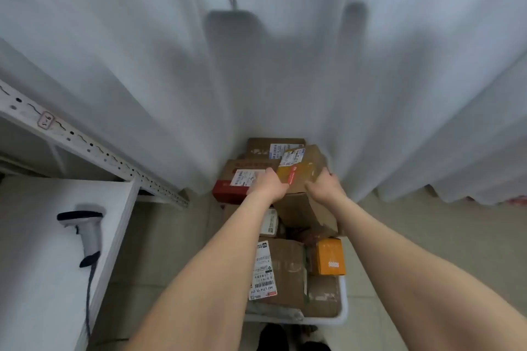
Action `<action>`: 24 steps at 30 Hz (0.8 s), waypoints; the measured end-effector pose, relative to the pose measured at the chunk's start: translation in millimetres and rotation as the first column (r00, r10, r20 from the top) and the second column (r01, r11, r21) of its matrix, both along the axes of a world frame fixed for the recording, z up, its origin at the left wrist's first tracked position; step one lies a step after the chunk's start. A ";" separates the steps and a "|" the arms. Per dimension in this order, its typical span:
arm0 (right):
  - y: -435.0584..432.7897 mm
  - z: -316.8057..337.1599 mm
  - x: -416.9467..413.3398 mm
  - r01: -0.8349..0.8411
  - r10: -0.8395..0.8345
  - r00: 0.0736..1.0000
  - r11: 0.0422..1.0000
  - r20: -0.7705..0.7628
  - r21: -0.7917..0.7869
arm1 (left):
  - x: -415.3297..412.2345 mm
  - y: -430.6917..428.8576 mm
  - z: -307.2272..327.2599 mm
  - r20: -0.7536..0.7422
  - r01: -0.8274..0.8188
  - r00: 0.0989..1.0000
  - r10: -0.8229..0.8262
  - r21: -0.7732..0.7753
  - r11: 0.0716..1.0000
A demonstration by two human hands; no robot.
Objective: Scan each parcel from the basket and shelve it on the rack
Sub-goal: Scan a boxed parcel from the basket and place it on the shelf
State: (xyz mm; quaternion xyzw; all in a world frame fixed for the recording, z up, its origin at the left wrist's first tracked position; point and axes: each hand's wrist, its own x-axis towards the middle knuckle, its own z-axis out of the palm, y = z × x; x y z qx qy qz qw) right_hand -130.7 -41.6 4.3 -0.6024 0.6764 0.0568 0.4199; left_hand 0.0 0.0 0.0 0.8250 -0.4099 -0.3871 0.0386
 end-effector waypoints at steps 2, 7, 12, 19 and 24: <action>-3.1 -18.0 3.0 0.068 -0.069 0.996 0.997 0.056 0.027 | -0.8 -6.8 -17.7 -0.040 -0.051 0.998 0.052 0.014 0.999; -14.6 -62.9 9.6 0.204 -0.213 0.968 0.975 0.131 0.083 | -0.7 -20.5 -64.7 -0.140 -0.200 0.969 0.206 0.056 0.978; -19.5 -80.3 15.3 0.209 -0.227 0.963 0.969 0.143 0.131 | 2.7 -26.3 -87.7 -0.227 -0.239 0.940 0.255 0.097 0.966; -21.3 -66.6 13.5 0.202 -0.214 0.965 0.975 0.149 0.091 | 0.9 -29.5 -78.7 -0.401 -0.383 0.828 0.391 0.102 0.918; -22.3 -40.0 10.5 0.211 -0.210 0.971 0.978 0.112 0.010 | 0.4 -27.1 -57.3 -0.478 -0.464 0.750 0.458 0.114 0.878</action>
